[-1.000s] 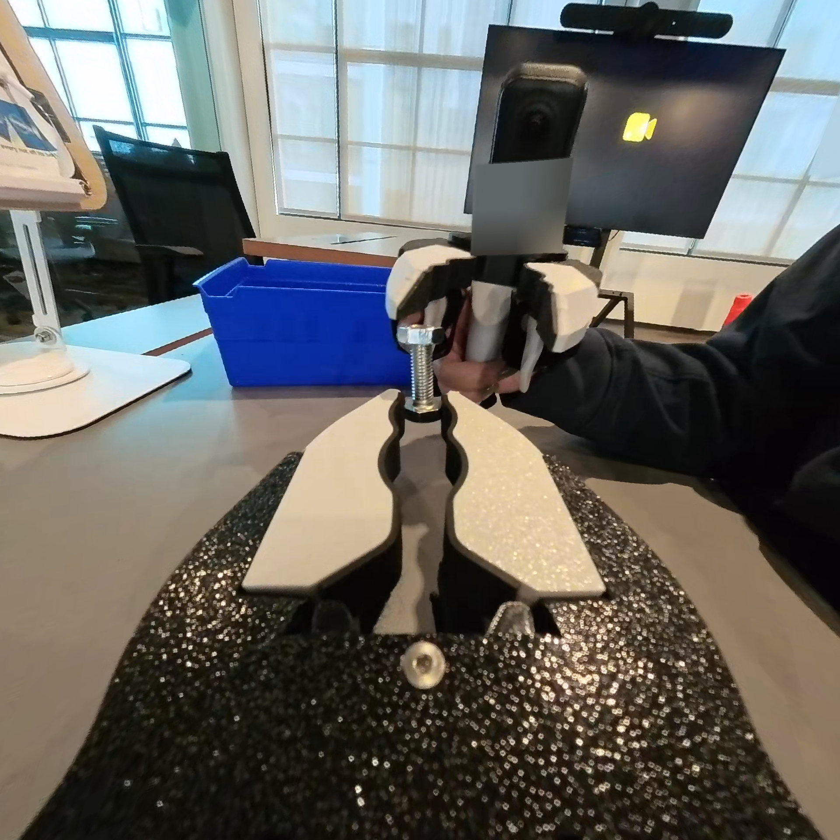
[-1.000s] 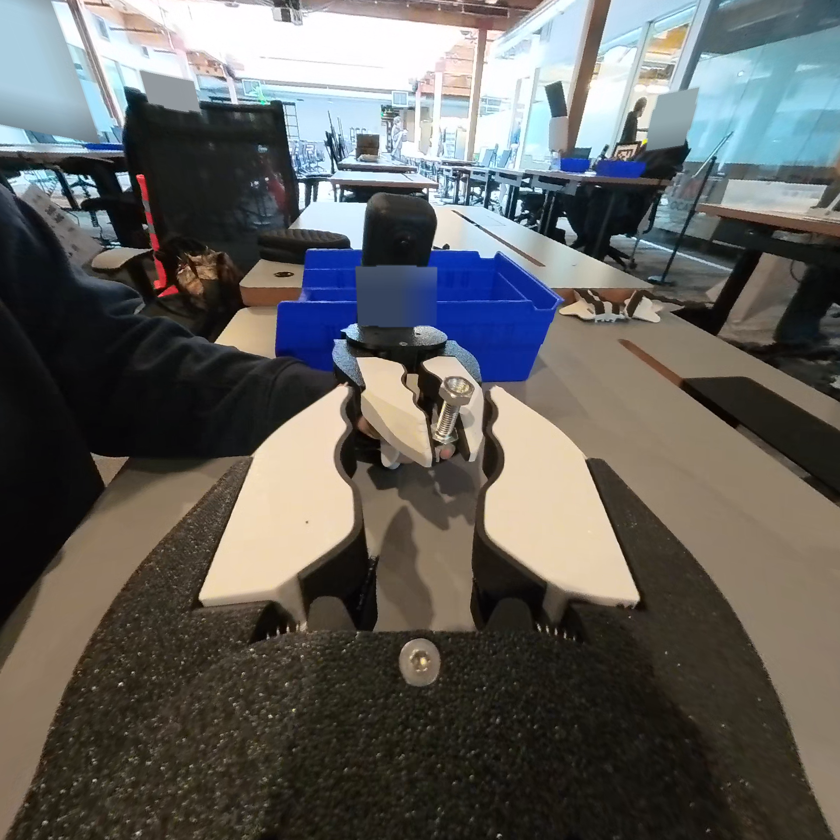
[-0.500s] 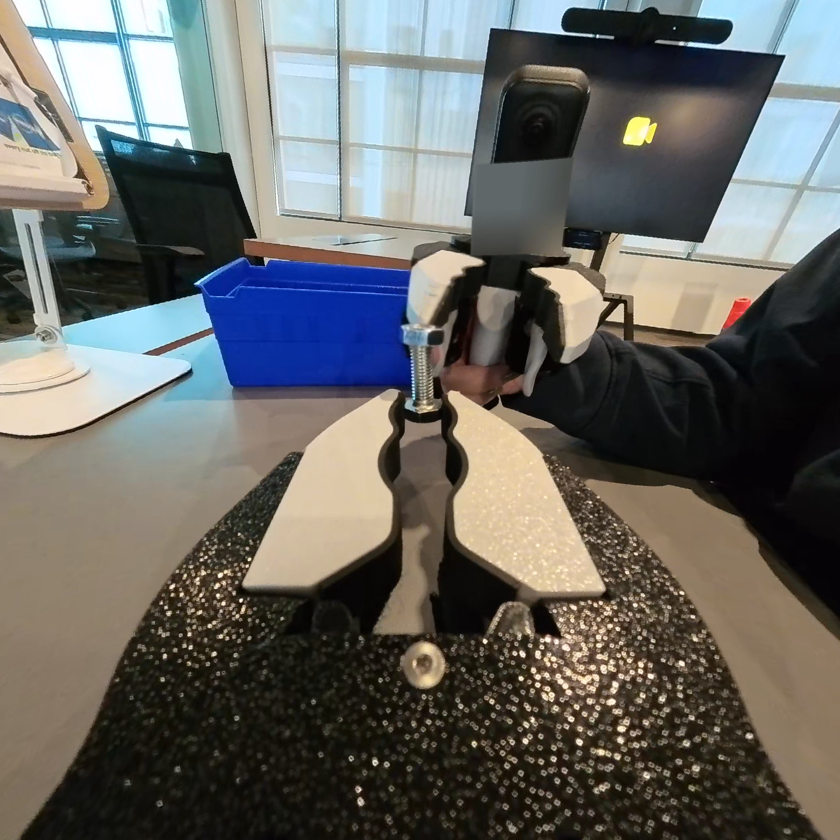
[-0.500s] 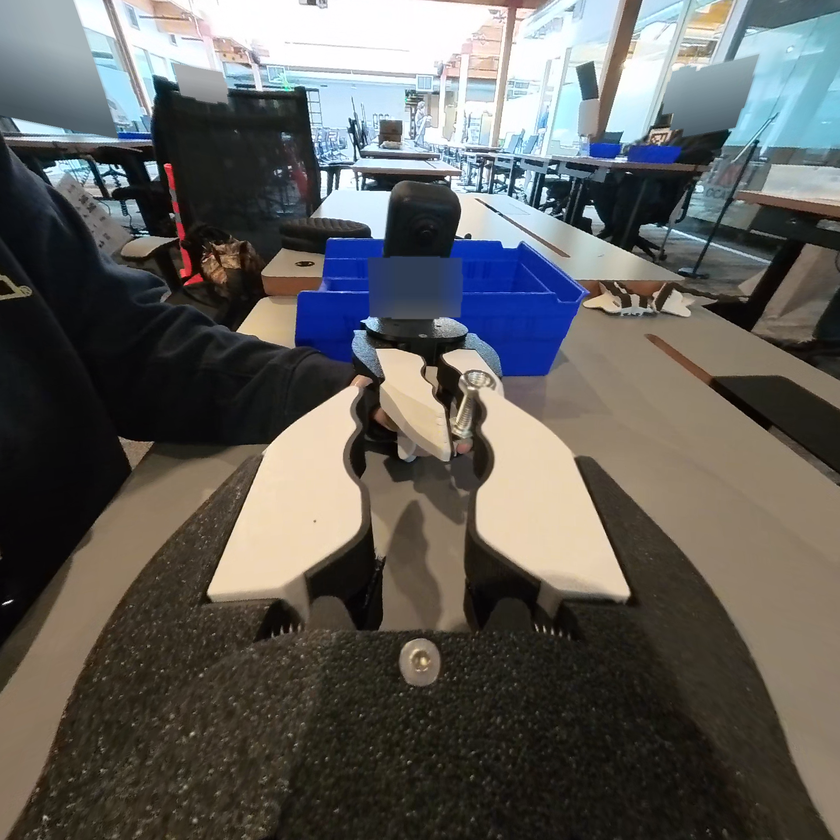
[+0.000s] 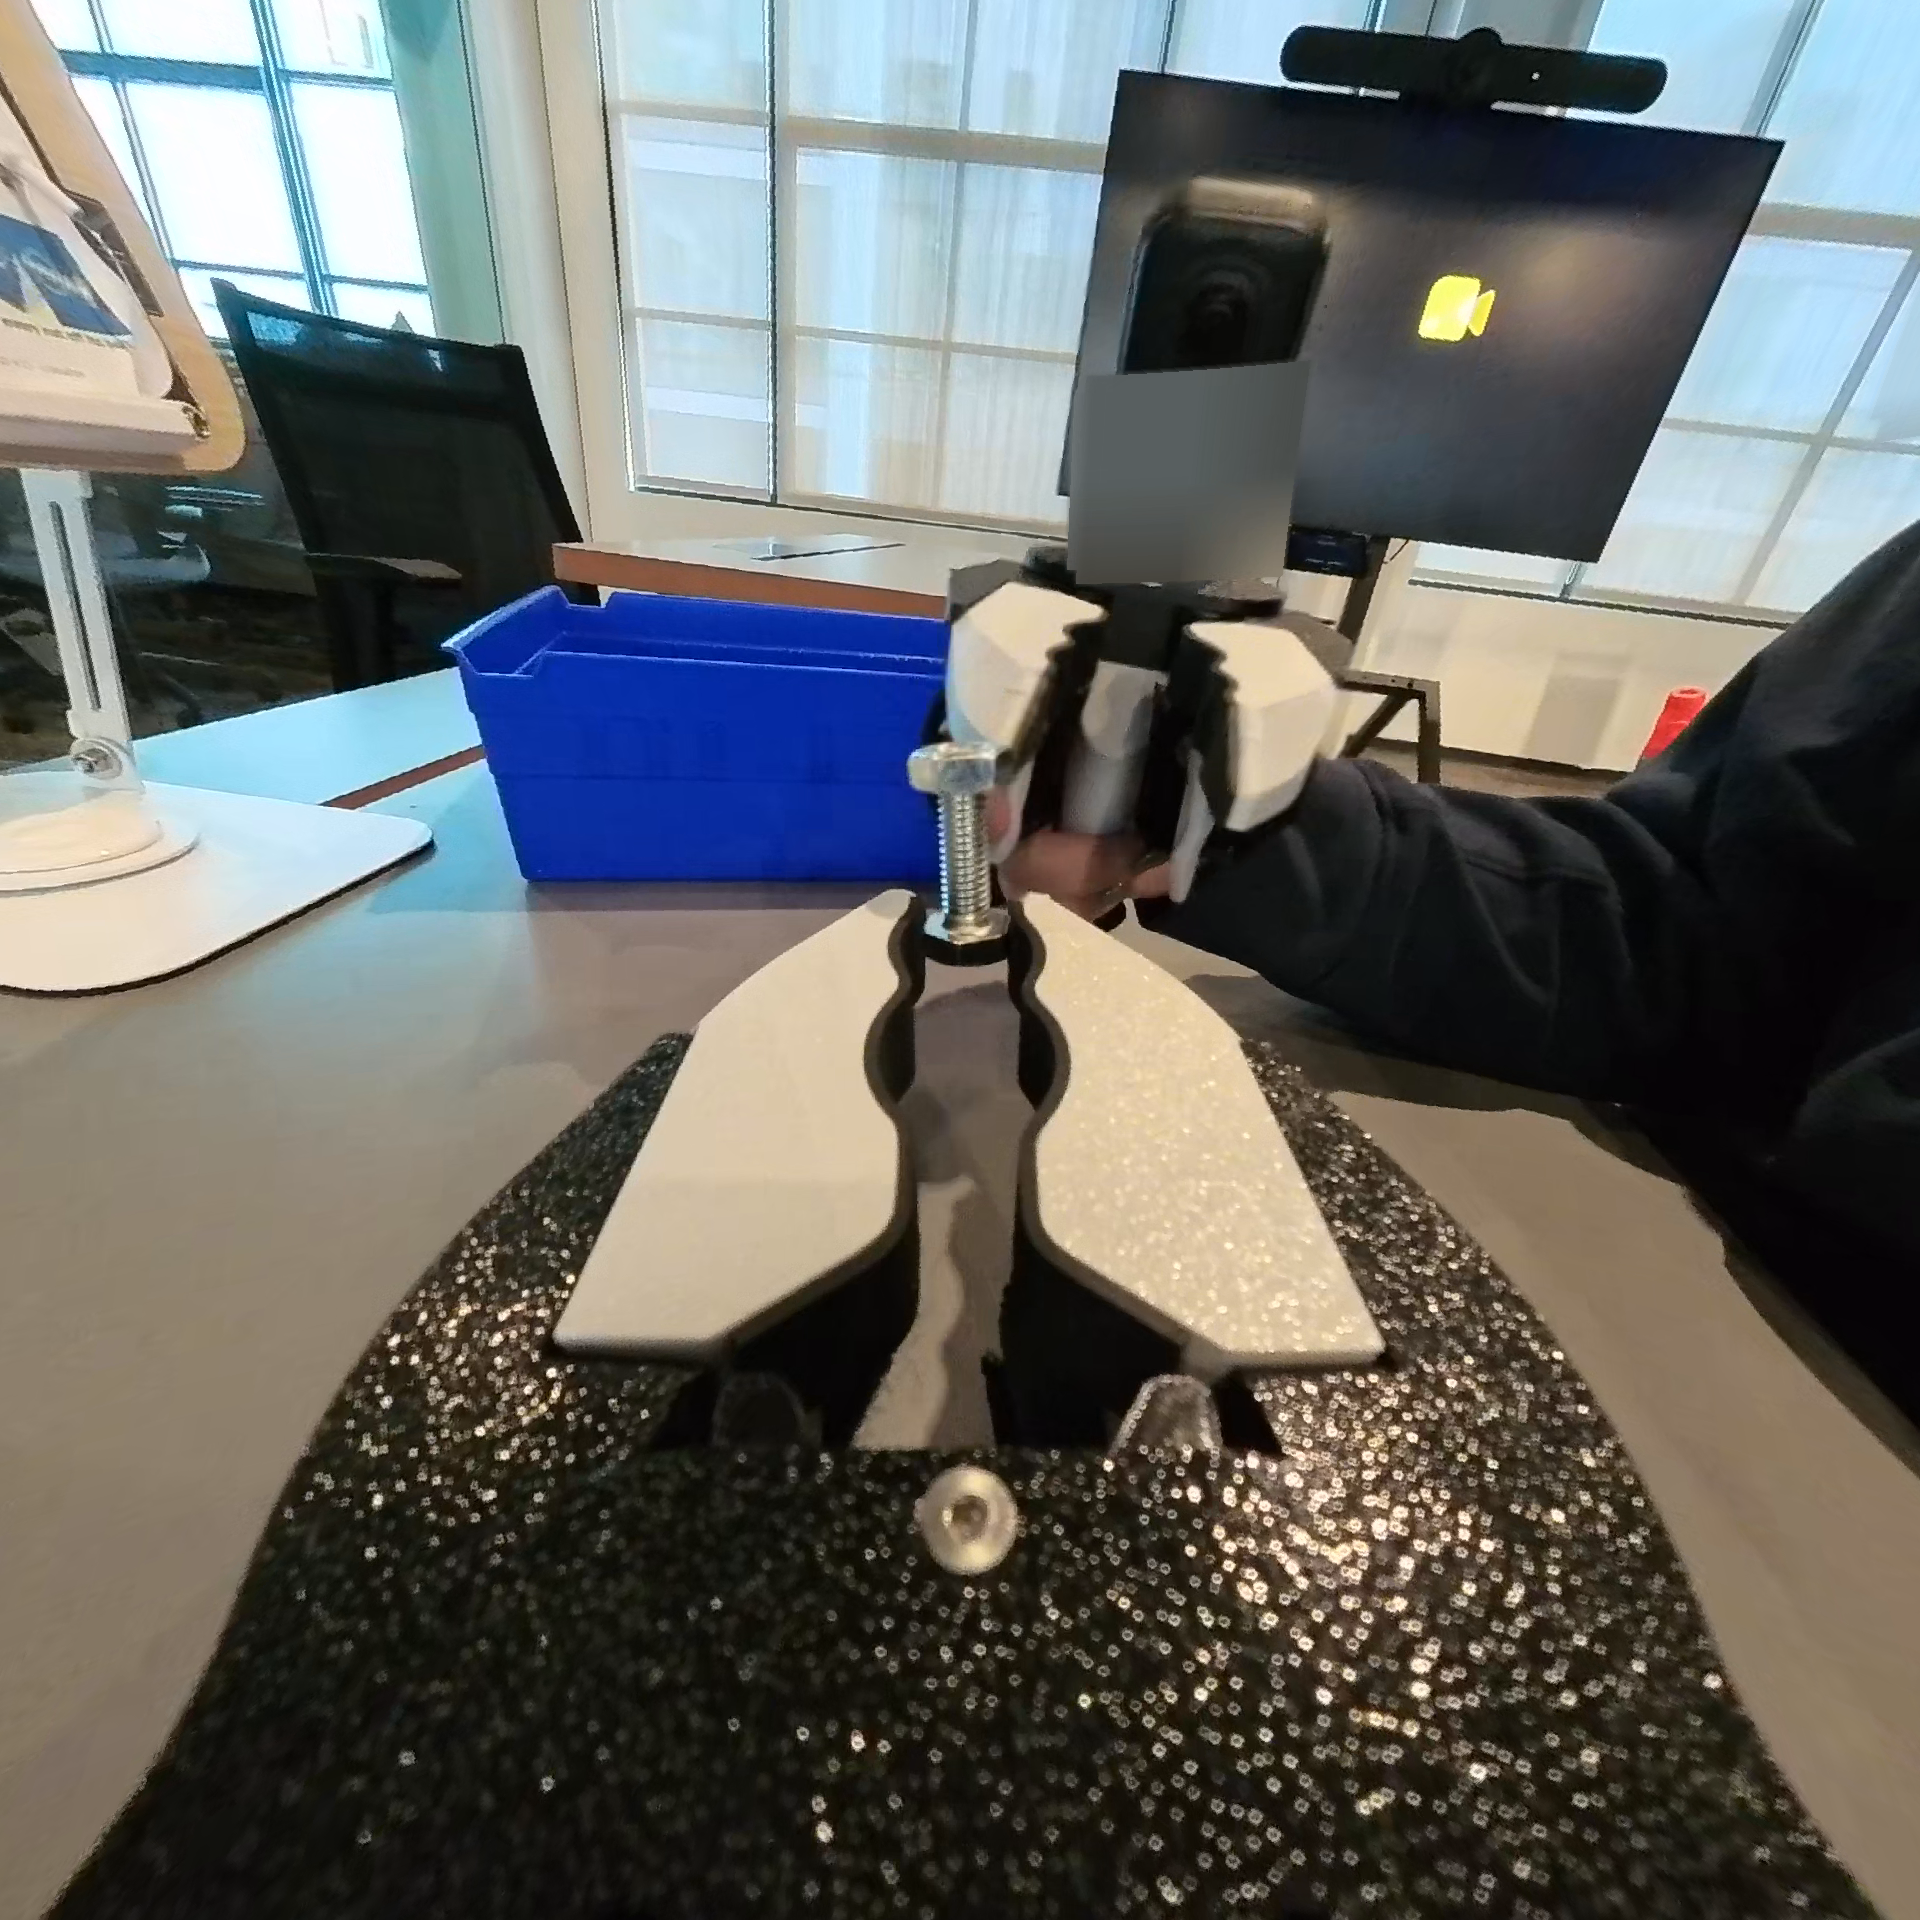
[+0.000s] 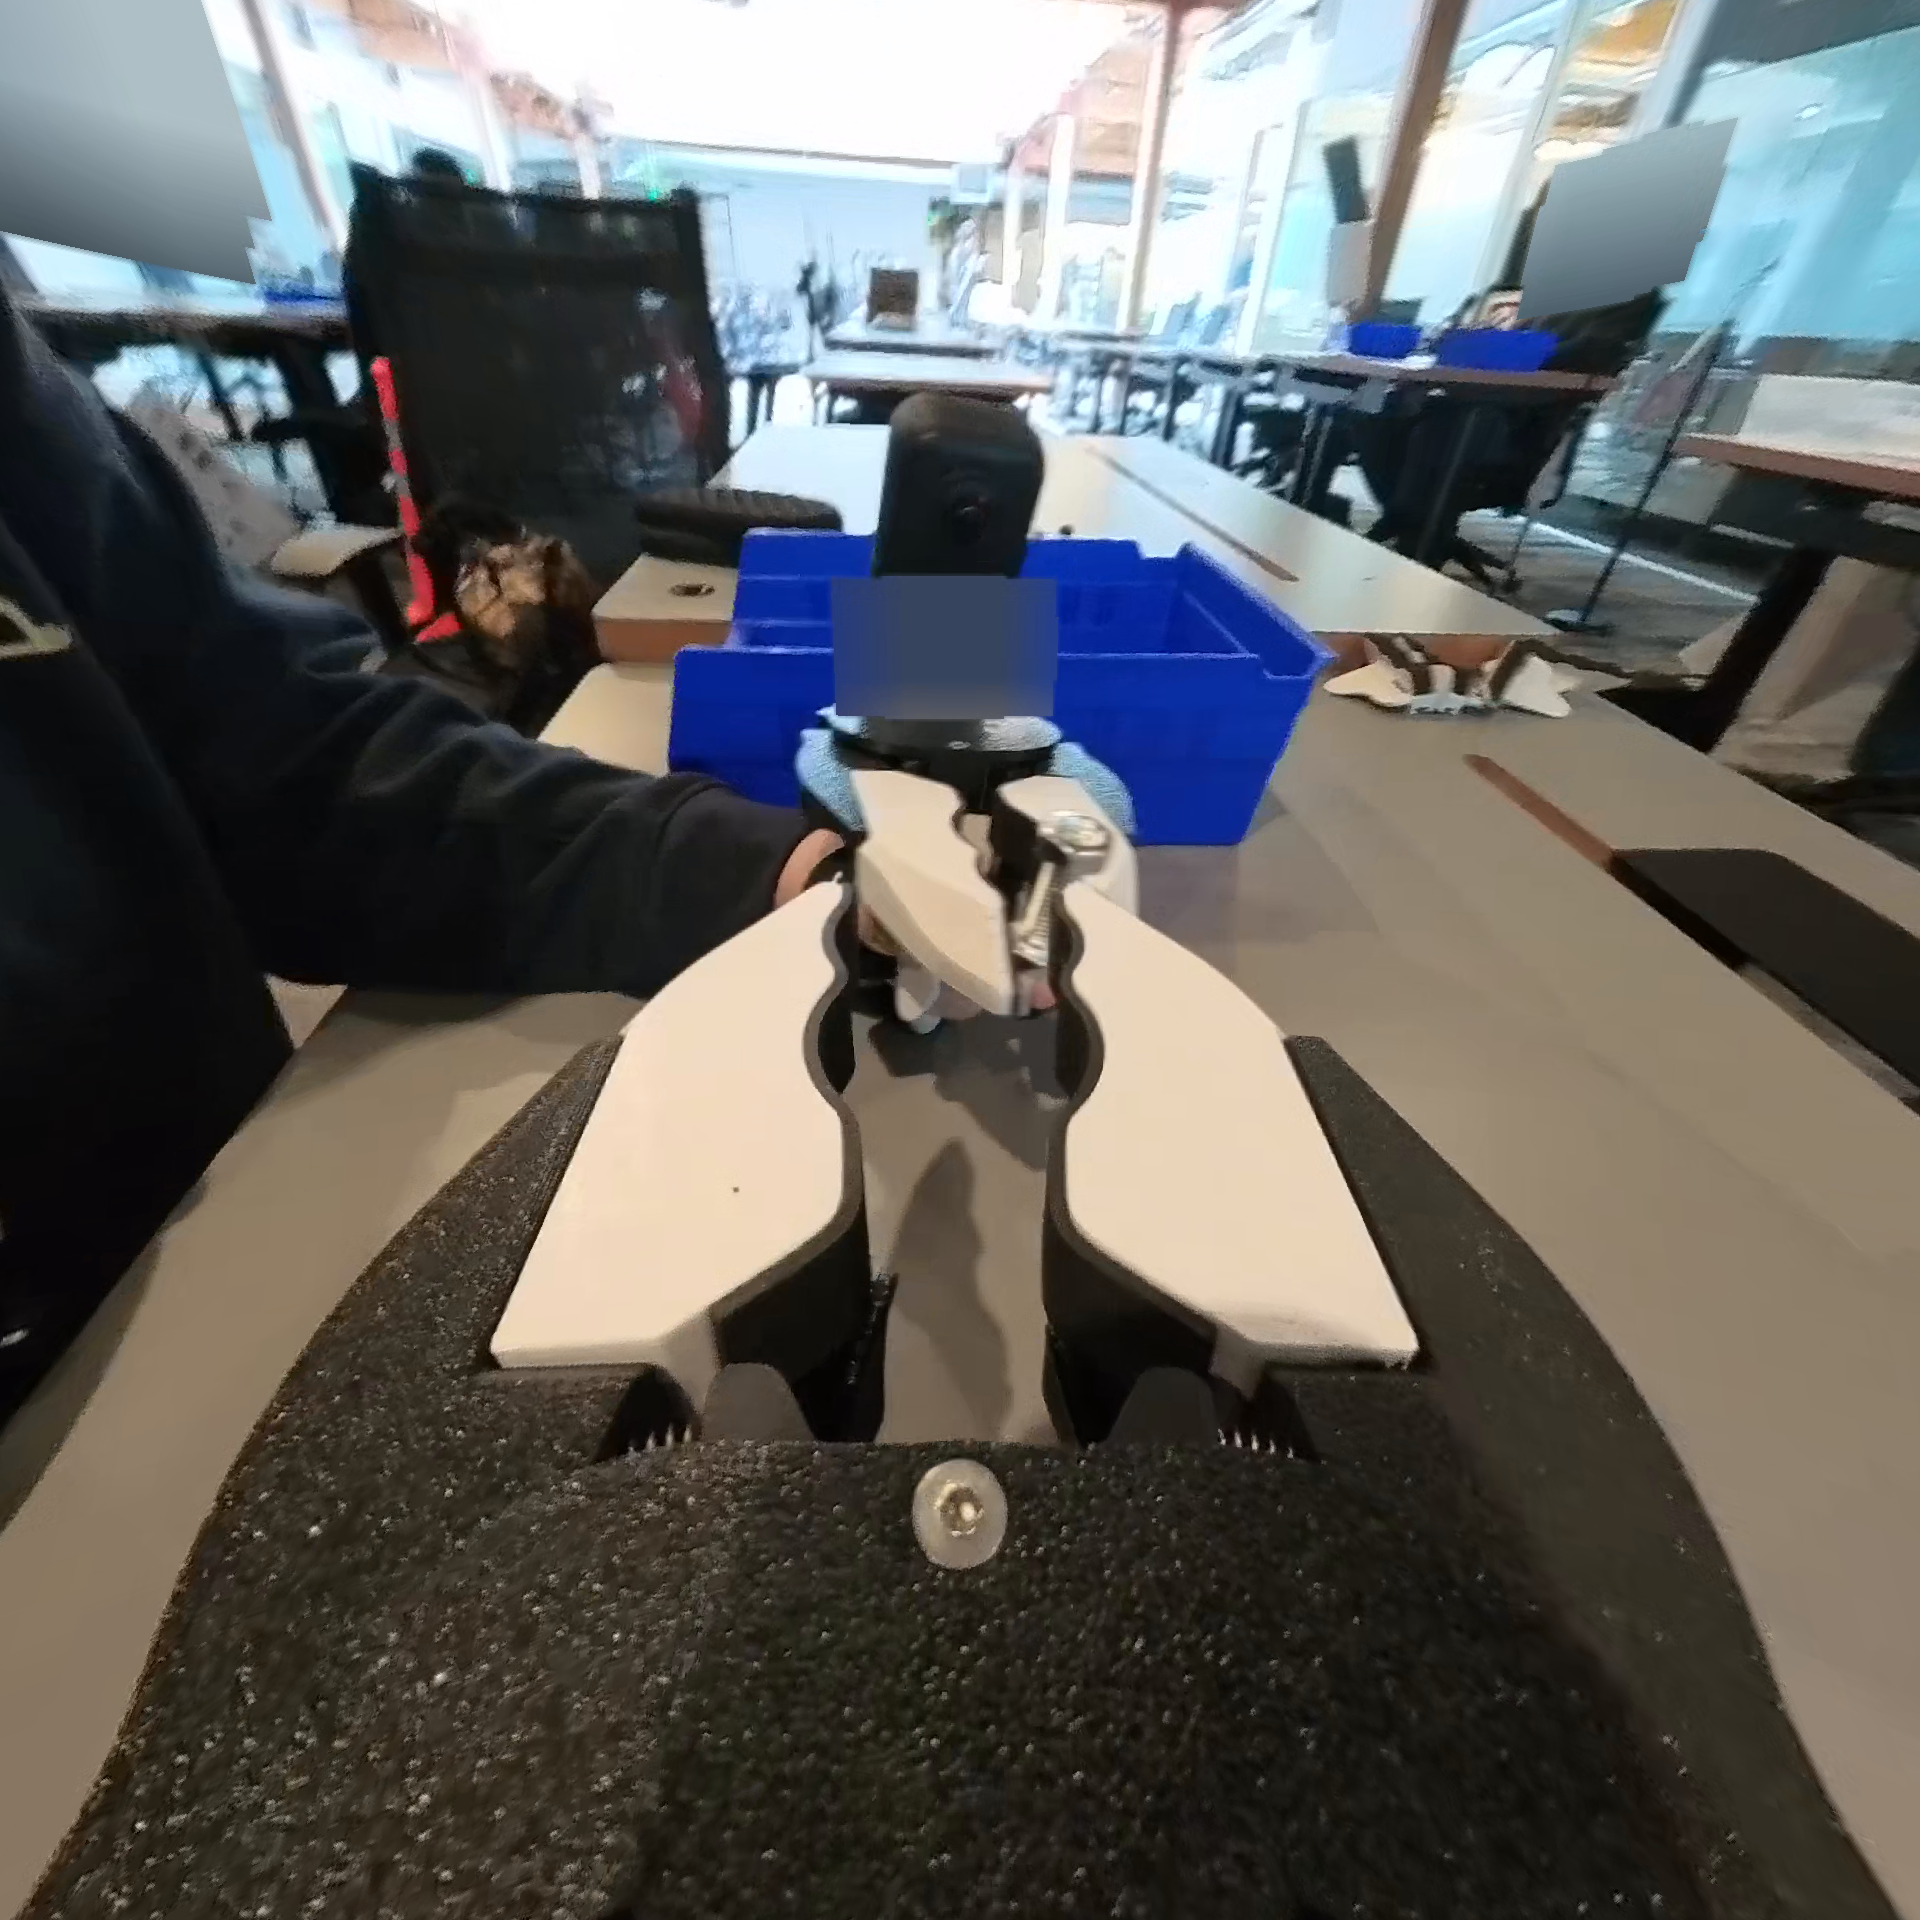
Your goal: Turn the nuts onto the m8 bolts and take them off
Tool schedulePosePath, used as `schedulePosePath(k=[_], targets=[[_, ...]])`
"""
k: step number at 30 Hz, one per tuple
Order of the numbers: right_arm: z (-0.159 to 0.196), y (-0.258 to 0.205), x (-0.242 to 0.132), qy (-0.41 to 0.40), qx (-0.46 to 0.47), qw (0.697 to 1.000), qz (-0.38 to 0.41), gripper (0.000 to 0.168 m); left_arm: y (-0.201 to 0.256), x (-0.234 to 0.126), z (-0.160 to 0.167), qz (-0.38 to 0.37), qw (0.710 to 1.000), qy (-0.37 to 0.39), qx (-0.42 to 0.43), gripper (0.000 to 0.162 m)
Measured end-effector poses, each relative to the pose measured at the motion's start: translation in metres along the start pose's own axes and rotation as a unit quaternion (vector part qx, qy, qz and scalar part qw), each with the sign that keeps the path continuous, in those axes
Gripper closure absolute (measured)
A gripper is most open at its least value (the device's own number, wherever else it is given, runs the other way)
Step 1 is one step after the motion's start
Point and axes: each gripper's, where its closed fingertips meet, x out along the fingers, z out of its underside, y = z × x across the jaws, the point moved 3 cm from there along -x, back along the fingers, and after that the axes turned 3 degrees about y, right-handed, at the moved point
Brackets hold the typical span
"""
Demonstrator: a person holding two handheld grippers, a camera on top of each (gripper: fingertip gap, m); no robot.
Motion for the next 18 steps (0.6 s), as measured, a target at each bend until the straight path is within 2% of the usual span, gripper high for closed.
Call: schedulePosePath(k=[8, 9, 11, 12, 18], targets=[[0.001, 0.000, 0.012, 0.002, -0.032, 0.999, 0.025, 0.115, 0.001, 0.002, 0.002, 0.003, 1.000, -0.010, 0.004, 0.147], [0.001, -0.001, 0.010, 0.000, -0.031, 0.999, 0.019, 0.117, 0.001, 0.001, 0.002, 0.003, 1.000, -0.009, 0.004, 0.147], [-0.003, -0.006, 0.003, 0.010, -0.011, 1.000, -0.017, 0.139, 0.001, 0.001, 0.002, 0.002, 1.000, -0.008, 0.004, 0.147], [-0.005, -0.005, 0.001, 0.019, 0.001, 1.000, -0.018, 0.138, 0.001, 0.001, 0.002, 0.003, 1.000, -0.009, 0.003, 0.147], [0.001, 0.002, 0.013, 0.002, -0.018, 0.999, 0.028, 0.113, 0.006, 0.005, 0.004, 0.012, 1.000, -0.020, 0.010, 0.147]])
